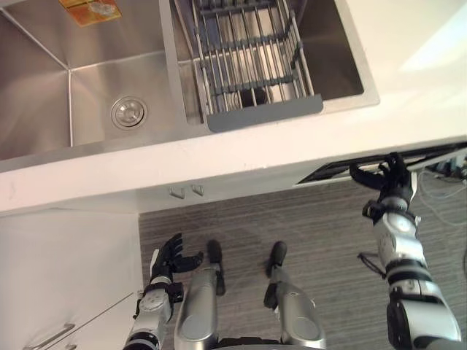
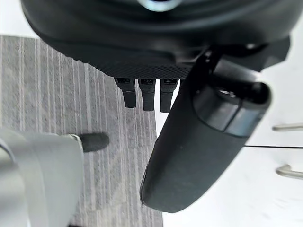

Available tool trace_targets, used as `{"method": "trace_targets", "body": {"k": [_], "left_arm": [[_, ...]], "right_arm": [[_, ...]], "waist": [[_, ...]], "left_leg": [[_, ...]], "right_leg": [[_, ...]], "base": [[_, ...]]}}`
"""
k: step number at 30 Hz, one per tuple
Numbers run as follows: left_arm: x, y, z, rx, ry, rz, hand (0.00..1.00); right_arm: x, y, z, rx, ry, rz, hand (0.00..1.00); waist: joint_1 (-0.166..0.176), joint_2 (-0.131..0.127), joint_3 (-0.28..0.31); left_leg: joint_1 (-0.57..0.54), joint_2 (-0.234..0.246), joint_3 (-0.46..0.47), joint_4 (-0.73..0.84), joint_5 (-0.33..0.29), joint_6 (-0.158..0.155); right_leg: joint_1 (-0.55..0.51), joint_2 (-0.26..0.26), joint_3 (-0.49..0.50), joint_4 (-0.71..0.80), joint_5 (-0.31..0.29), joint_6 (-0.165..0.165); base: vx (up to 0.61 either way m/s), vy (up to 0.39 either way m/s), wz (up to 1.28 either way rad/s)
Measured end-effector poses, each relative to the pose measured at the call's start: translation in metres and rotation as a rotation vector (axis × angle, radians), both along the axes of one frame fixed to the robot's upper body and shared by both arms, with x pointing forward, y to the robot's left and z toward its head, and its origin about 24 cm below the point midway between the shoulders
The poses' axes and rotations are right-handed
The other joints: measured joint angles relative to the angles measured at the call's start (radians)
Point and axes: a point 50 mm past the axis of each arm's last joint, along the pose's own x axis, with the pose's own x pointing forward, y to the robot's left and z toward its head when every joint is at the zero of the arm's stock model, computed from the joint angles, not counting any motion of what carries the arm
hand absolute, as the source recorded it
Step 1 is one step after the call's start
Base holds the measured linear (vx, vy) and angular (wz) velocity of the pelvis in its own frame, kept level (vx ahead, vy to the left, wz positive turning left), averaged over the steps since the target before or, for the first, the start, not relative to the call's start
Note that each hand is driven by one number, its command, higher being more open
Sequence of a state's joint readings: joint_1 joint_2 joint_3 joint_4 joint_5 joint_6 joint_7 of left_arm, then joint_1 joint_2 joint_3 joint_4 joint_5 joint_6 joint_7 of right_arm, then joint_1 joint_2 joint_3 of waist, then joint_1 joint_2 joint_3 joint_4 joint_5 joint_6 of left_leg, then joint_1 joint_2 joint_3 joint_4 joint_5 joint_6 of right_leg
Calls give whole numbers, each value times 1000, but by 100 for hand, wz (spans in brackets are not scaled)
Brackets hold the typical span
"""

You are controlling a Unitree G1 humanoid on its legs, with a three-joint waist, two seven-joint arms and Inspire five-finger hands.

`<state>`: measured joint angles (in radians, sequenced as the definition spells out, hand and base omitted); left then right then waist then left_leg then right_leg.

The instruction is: Walk over to the sink, pick up the cup, carry it to the dishwasher, place the cup inside the dishwasher, then close the dishwasher door

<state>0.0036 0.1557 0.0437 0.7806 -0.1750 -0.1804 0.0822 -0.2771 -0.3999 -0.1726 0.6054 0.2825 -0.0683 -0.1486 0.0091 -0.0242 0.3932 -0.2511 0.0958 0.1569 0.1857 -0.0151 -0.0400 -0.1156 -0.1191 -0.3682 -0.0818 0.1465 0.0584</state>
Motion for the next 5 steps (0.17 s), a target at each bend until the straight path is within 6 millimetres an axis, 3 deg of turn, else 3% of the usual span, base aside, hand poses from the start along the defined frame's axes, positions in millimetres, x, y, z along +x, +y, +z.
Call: {"method": "trace_targets", "body": {"k": [3,5], "left_arm": [[-6,2,-3,7,20,-18,90],[-8,3,-3,15,24,-26,90]], "right_arm": [[-32,20,-43,-2,147,92,90],[-44,29,-58,12,197,113,90]], "waist": [[3,-23,-70],[5,-26,-99]], "left_leg": [[43,-10,-13,-36,3,-2],[58,-16,-18,-50,5,-1]], "right_leg": [[34,-6,-20,10,-30,12],[41,-12,-24,22,-43,18]], "base": [[143,24,20],[49,20,14]]}}
